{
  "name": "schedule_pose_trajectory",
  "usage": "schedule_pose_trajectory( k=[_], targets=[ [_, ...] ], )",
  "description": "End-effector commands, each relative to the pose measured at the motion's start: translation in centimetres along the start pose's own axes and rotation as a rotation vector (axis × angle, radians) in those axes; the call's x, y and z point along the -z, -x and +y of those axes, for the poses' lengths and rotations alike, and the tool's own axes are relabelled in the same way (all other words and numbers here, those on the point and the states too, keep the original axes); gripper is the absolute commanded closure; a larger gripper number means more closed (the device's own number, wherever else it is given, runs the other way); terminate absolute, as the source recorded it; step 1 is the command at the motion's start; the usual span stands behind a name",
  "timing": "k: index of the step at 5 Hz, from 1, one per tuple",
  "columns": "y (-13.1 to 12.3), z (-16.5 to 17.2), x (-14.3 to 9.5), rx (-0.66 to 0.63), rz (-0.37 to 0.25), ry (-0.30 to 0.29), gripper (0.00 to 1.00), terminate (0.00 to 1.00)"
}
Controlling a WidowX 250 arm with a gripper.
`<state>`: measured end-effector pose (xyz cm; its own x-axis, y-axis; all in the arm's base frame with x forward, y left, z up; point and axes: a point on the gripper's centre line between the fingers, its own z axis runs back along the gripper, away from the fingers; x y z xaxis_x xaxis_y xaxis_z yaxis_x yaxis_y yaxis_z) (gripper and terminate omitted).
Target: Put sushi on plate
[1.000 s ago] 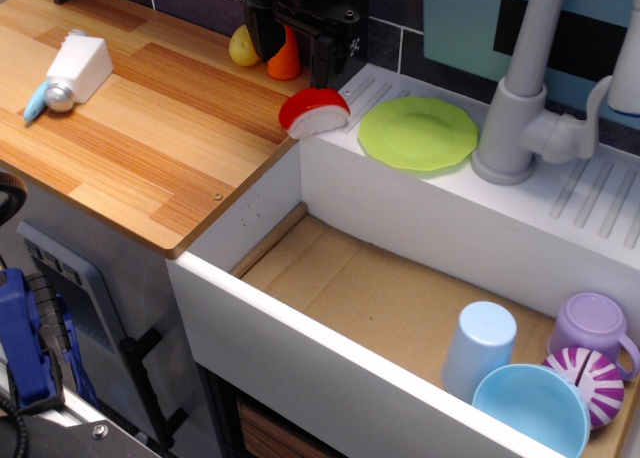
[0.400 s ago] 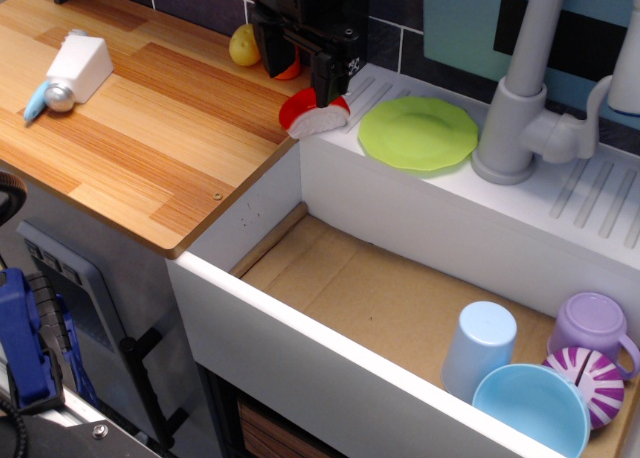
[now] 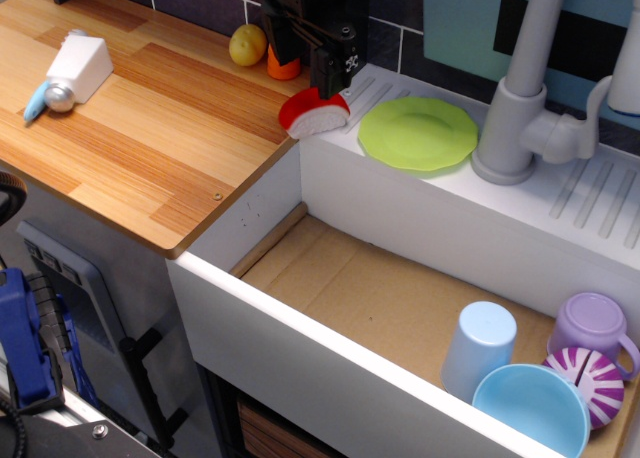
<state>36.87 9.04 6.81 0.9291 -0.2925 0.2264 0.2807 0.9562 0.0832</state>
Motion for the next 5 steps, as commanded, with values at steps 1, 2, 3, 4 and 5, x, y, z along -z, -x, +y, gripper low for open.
schedule_pose_trajectory(
  k=[1, 2, 3, 4, 5],
  targets=[
    [-0.4, 0.8, -0.1, 0.020, -0.059, -0.019, 0.00, 0.00],
    [-0.1, 1.0, 0.8, 0.022, -0.075, -0.028, 0.00, 0.00],
    [0.2, 1.4, 1.5, 0.021, -0.088, -0.029, 0.00, 0.00],
    [0.4, 1.1, 2.2, 0.022, -0.104, -0.027, 0.00, 0.00],
    [0.4, 1.3, 2.7, 0.000, -0.113, -0.020, 0.00, 0.00]
  ],
)
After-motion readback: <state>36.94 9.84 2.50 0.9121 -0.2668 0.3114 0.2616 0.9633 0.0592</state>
